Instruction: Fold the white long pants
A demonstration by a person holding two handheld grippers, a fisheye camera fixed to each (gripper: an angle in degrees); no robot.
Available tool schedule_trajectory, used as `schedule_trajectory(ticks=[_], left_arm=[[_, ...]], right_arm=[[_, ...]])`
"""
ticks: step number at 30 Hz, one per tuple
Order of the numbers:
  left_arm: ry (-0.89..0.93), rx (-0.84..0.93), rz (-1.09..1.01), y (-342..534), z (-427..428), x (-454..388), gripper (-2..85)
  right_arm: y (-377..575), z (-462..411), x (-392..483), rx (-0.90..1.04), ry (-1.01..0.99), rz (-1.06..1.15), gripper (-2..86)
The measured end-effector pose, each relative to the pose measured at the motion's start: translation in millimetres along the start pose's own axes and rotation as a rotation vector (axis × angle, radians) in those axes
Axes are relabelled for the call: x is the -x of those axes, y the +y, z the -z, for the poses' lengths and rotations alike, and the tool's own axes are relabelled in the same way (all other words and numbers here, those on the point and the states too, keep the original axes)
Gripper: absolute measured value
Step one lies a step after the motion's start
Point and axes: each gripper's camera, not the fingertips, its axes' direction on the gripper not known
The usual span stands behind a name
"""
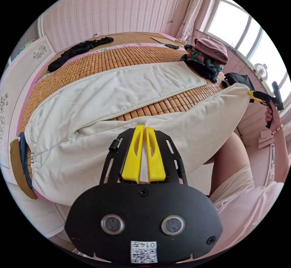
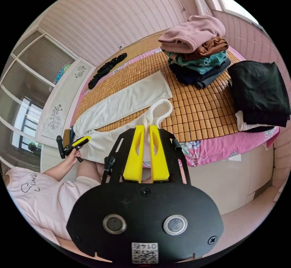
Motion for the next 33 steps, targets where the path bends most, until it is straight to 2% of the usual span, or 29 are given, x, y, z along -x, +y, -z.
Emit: schedule_trajectory(ticks=[3,9,14,16,18,20,23,27,30,33], left_arm=[[-0.042,-0.113,0.058,4.9,12.7,9.3,-0.1],[-0.032,0.052,0.124,7.0,-23.8,30.8,5.2],[-0.020,0.025,0.068,21.8,-6.5,24.7,4.7],[-0.002,0.054,0.013,34.9,-5.7,20.7,4.4],[-0.008,0.086,-0.011,44.3,-8.8,19.6,4.3],[-0.001,0.113,-0.002,51.5,-12.1,22.5,4.3],[0.030,0.114,0.050,59.9,-9.9,33.6,4.3],[0.040,0.057,0.134,76.9,8.9,61.4,4.7],[0.067,-0.012,0.313,104.6,32.0,110.6,5.7],[-0.005,-0.073,0.535,147.7,64.5,175.2,7.0]], right_arm=[[-26.2,-0.1,6.4,-0.017,0.060,0.035,6.4],[-28.9,-79.1,-52.5,0.110,0.109,-0.166,12.1],[15.5,-134.9,-76.9,0.255,0.220,-0.251,16.0],[29.7,-158.5,-87.0,0.332,0.199,-0.285,14.5],[33.3,-156.5,-79.0,0.302,0.226,-0.248,5.6],[30.6,-151.6,-74.1,0.306,0.201,-0.229,5.1],[30.3,-123.2,-67.4,0.254,0.219,-0.183,4.6],[43.7,-119.9,-96.6,0.256,0.203,-0.297,4.8],[54.1,-129.2,-106.3,0.276,0.185,-0.335,5.7],[62.2,-122.4,-110.3,0.240,0.201,-0.374,7.9]])
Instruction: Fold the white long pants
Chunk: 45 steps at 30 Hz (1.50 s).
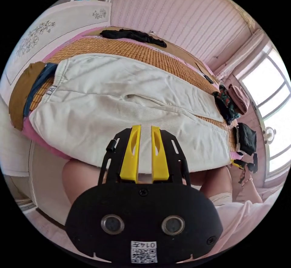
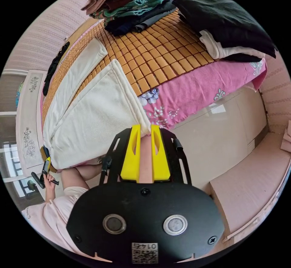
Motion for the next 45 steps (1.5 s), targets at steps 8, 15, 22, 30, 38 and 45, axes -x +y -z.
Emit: schedule_trajectory(ticks=[8,15,22,30,38,45], left_arm=[[-0.149,-0.111,0.528,46.6,64.2,190.2,13.4],[-0.070,-0.055,0.630,44.5,42.4,255.0,13.8],[0.017,-0.036,0.716,27.1,25.3,282.3,9.6],[0.172,-0.136,0.600,49.5,77.0,295.6,4.0],[0.221,-0.198,0.520,83.9,144.2,291.6,4.0],[0.170,-0.285,0.274,-3.7,180.0,241.7,4.4]], right_arm=[[12.2,-11.1,-2.4,0.070,-0.025,-0.037,12.6],[17.6,11.6,17.6,0.014,-0.126,-0.052,3.4],[34.7,49.8,17.1,-0.037,-0.230,-0.065,0.9],[60.5,93.9,25.6,-0.141,-0.268,-0.039,0.3],[66.8,140.4,45.7,-0.185,-0.270,0.075,0.2],[-26.7,179.6,137.1,-0.248,-0.257,0.291,0.6]])
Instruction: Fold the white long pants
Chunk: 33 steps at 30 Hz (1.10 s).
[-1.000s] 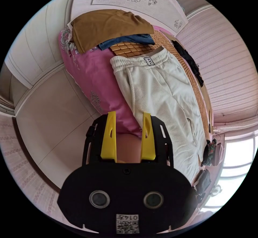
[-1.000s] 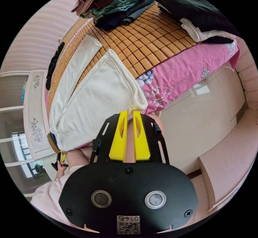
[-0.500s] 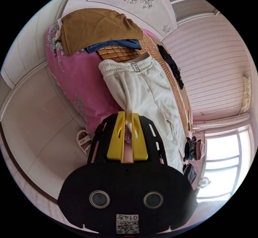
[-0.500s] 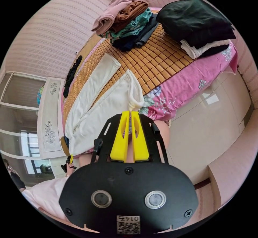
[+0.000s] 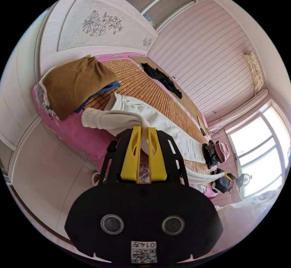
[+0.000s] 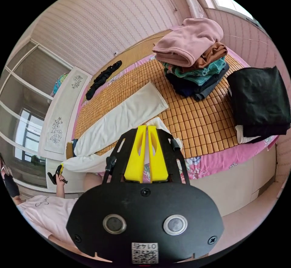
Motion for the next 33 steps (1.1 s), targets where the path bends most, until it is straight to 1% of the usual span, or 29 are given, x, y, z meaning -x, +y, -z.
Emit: schedule_trajectory(ticks=[2,3,4,6,8,10,11,12,15,19,21,23,25,28,30,33], left_arm=[[0.024,-0.012,-0.016,-41.6,-16.9,-21.4,5.2],[0.024,-0.010,-0.026,-71.4,-34.7,-36.0,6.2],[0.017,0.007,-0.017,-99.6,-57.1,-47.9,7.8],[0.042,0.032,0.064,-131.9,-91.0,-57.0,10.6],[-0.031,0.049,0.063,-148.3,-117.7,-66.9,11.3],[-0.222,0.038,0.062,-147.3,-138.3,-77.3,11.1],[-0.250,0.040,0.066,-144.6,-142.5,-78.6,11.0],[-0.259,0.045,0.064,-136.8,-150.7,-80.7,10.8],[-0.166,0.130,-0.023,-108.2,-173.6,-92.9,10.4],[-0.142,0.271,-0.208,-50.7,-212.8,-133.4,9.6],[-0.130,0.325,-0.290,-27.7,-232.5,-155.0,8.8],[-0.149,0.386,-0.369,-7.0,-255.5,-175.6,8.0],[-0.301,0.393,-0.441,13.7,-280.6,-194.1,7.0],[-0.335,0.367,-0.449,18.2,-292.9,-203.2,5.6],[-0.310,0.414,-0.423,11.5,-297.8,-204.5,3.7],[-0.300,0.507,-0.428,2.9,-304.5,-210.5,0.3]], right_arm=[[-50.3,-7.7,13.9,-0.025,-0.039,0.021,1.0],[-85.1,-16.8,21.4,-0.029,-0.060,0.020,1.3],[-100.7,-20.9,24.9,-0.044,-0.061,0.014,1.6],[-147.1,-41.8,39.3,-0.121,-0.003,-0.008,2.7],[-165.4,-65.8,40.1,-0.115,0.068,-0.058,5.9],[-168.3,-93.5,33.3,-0.067,0.102,-0.071,8.5],[-162.3,-112.7,23.7,-0.030,0.127,-0.084,9.7],[-152.0,-131.5,10.1,0.009,0.127,-0.098,11.5],[-117.9,-170.1,-37.2,0.081,0.076,-0.186,16.0],[-87.3,-196.9,-81.0,0.074,-0.040,-0.297,16.5],[-84.3,-211.4,-93.2,0.052,-0.099,-0.342,15.4],[-88.6,-220.8,-95.2,0.046,-0.100,-0.361,13.2],[-93.0,-222.5,-95.8,0.035,-0.047,-0.388,10.1],[-100.2,-218.1,-98.2,0.078,0.014,-0.390,2.7],[-100.8,-197.7,-99.7,0.053,-0.050,-0.322,1.3],[-88.2,-165.6,-103.6,0.044,-0.084,-0.255,0.4]])
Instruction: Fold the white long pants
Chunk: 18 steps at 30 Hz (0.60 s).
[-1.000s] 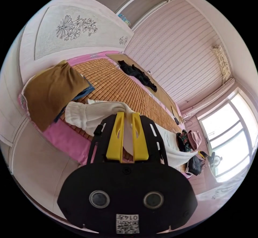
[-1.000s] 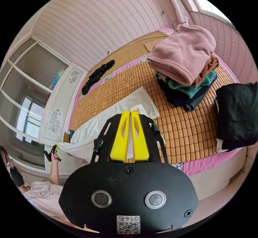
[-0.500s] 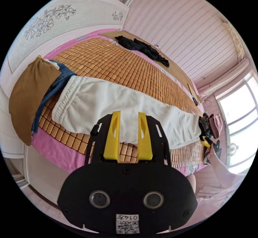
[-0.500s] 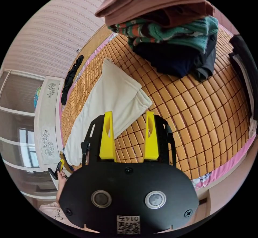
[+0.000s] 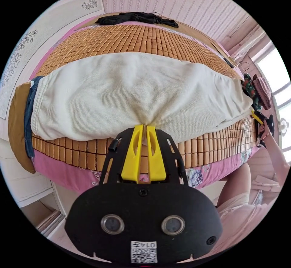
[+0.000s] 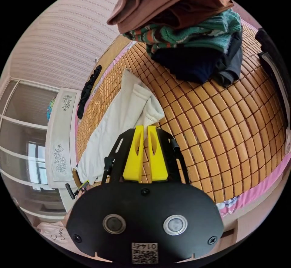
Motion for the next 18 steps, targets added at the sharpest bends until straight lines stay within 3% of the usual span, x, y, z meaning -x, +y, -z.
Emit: schedule_trajectory(ticks=[5,11,14,18], left_arm=[[-0.017,0.117,-0.072,1.2,5.1,-19.4,-0.8],[0.279,0.278,-0.173,47.3,7.1,-54.3,-0.7],[0.195,0.214,-0.309,70.3,27.7,-89.5,-0.3],[0.099,0.055,-0.463,88.4,67.2,-144.2,3.8]], right_arm=[[55.5,59.2,-32.0,0.008,0.024,0.044,0.3],[158.1,126.4,-135.4,-0.024,0.161,-0.241,3.3],[189.9,150.6,-149.9,-0.038,0.299,-0.335,6.0],[208.9,180.7,-117.1,-0.250,0.392,-0.321,8.1]])
